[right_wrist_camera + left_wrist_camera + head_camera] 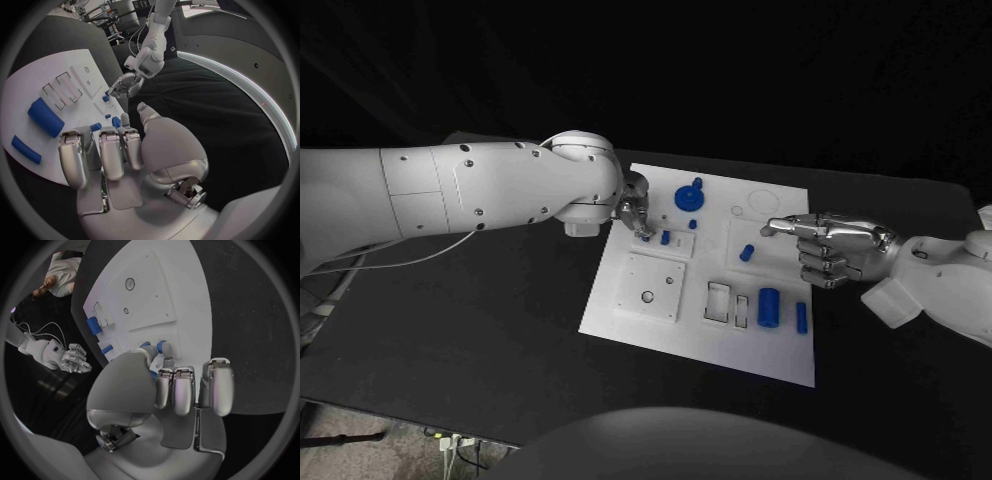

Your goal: Assemble the parts on the task board

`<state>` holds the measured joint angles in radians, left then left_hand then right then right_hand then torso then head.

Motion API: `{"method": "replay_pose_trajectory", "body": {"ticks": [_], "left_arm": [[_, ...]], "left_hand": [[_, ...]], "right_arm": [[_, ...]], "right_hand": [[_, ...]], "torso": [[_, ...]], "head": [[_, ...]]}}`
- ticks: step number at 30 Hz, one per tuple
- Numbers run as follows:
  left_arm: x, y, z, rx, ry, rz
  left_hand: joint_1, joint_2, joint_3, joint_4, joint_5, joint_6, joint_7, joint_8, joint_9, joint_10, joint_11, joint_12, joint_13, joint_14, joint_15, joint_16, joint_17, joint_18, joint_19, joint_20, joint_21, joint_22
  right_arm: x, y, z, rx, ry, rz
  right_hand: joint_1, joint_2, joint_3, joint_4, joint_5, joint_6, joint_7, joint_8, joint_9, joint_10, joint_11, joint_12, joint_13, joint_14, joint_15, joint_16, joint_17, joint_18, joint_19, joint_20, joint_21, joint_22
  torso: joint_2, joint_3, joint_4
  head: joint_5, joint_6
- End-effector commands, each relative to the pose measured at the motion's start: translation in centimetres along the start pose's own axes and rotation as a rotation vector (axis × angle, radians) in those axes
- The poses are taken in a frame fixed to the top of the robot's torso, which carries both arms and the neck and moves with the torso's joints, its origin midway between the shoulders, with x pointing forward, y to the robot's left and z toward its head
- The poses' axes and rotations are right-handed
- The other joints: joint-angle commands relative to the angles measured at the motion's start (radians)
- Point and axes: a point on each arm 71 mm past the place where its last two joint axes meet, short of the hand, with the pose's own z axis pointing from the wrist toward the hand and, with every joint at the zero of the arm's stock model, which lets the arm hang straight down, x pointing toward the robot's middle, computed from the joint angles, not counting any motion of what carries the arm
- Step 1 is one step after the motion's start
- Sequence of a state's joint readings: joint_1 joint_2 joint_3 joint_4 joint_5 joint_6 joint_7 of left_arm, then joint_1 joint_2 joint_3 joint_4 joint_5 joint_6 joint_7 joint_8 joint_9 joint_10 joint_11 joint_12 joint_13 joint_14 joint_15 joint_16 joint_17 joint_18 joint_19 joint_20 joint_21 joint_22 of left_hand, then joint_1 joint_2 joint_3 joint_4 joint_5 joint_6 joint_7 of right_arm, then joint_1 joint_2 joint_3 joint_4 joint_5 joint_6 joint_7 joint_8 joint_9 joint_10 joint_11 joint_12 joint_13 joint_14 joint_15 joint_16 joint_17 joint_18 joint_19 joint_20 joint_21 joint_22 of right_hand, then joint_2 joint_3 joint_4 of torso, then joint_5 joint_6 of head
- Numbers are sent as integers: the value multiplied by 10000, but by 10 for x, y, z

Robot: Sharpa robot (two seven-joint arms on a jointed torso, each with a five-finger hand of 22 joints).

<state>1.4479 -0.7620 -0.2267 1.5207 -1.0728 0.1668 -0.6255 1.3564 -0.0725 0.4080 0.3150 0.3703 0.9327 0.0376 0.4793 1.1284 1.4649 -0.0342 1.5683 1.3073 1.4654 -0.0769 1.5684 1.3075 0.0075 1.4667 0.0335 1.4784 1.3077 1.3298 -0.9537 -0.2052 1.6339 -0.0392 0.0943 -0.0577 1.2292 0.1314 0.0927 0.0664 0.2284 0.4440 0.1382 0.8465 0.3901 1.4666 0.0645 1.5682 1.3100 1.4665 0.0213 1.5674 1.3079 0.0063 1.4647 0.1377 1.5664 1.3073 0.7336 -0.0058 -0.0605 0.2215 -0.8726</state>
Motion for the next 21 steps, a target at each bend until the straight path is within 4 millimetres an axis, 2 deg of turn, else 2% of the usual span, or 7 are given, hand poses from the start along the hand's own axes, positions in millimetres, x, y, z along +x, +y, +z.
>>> {"method": "replay_pose_trajectory", "body": {"ticks": [1, 10, 21], "left_arm": [[1, -5, 0, 220, 157, -375], [1, -3, 1, -128, 634, -612], [-9, -3, -3, -633, 1083, -148]], "left_hand": [[-10, -106, 1310, -1241, 51, 5, -24, 67, -17, 1059, -21, 25, 2635, 1054, -49, 24, 2633, 123, 658, -28, 73, 2370], [-20, -130, 1359, -1275, 89, 3, -26, 78, -23, 1059, -26, 25, 2635, 1054, -55, 24, 2633, 115, 676, -33, 108, 2381], [-11, -159, 1393, -1314, 98, -10, -25, 79, -30, 1059, -28, 25, 2635, 1054, -57, 24, 2633, 120, 667, -36, 88, 2374]], "right_arm": [[2, -1, 0, 18, 224, 0], [2, -1, 0, 55, 218, 1], [2, -1, 0, 94, 201, 3]], "right_hand": [[82, 34, -27, -58, 57, 53, -17, -3, -12, 1042, -42, 26, 2608, 1043, -59, 34, 2629, -63, 1061, -85, 44, 2635], [82, 34, -27, -58, 57, 53, -17, -3, -12, 1042, -42, 26, 2608, 1043, -59, 34, 2629, -63, 1061, -85, 44, 2635], [84, 41, -27, -60, 58, 59, -15, 1, -18, 1042, -41, 26, 2608, 1043, -59, 34, 2629, -63, 1061, -85, 44, 2635]], "torso": [[-1, 7, -1], [-7, 9, -5], [1, 4, -9]], "head": [[-5, 0], [-10, 0], [-9, 0]]}}
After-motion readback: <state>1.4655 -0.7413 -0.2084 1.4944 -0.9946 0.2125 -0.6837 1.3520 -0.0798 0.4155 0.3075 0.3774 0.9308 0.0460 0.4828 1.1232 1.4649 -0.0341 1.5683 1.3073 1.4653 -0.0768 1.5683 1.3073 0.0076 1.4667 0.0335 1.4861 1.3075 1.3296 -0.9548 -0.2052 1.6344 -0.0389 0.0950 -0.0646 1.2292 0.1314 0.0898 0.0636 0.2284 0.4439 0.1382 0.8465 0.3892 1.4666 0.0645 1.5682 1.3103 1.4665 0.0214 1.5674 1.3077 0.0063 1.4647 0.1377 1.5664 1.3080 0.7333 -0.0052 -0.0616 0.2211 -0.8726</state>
